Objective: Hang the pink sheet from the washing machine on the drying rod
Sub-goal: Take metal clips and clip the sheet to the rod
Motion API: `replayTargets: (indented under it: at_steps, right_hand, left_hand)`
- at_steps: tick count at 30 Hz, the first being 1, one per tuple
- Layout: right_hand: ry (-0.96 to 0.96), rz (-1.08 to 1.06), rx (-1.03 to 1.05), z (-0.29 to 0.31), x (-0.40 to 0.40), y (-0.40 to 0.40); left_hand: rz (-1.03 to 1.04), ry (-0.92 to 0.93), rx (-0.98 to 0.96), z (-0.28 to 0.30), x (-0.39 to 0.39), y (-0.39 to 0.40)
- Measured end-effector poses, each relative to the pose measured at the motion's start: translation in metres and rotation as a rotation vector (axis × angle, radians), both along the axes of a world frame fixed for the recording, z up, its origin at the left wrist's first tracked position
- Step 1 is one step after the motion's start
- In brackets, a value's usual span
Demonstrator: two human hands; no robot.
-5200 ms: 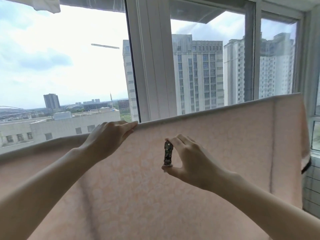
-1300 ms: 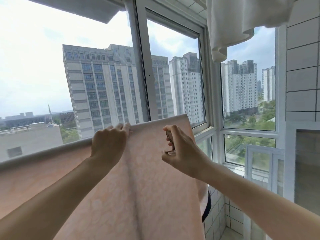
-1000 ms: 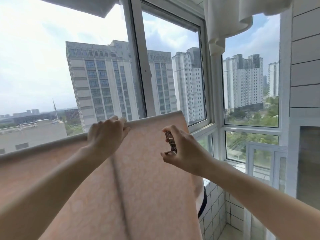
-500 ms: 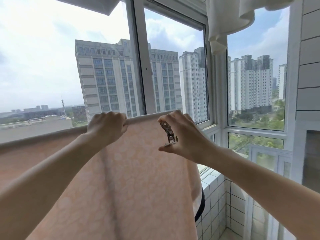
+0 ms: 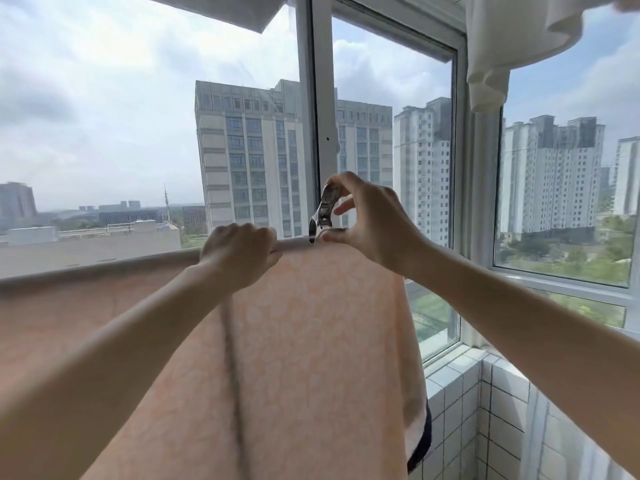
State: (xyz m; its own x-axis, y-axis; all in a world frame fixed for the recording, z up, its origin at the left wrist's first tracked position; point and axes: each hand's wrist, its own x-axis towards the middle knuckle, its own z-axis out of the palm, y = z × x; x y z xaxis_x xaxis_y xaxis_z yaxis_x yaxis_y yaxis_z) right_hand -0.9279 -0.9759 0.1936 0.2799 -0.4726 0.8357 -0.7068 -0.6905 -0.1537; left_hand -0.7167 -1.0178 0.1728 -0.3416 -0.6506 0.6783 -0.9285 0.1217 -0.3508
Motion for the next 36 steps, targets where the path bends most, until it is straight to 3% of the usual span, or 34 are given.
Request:
replayTargets:
  at_steps: [12,27,31,36]
  right_hand:
    - [0.038,-0.018,-0.046,0.006,0.010,-0.031]
    - [0.179,0.031,0.233,0.004,0.018,-0.041]
    - [0.250,-0.050,0.114,-0.001,0.019,-0.027]
    - [0.360,-0.123,-0.208,-0.017,0.033,-0.004]
  left_hand:
    - [-0.011,-0.013,-0.021,0.000,0.001,-0.001]
    - [-0.054,-0.017,-0.075,-0.006,0.011,0.005]
    - [-0.136,0.045,-0.163,-0.019,0.018,0.027]
    - [-0.127,0.078,-0.264,-0.031,0.049,0.059]
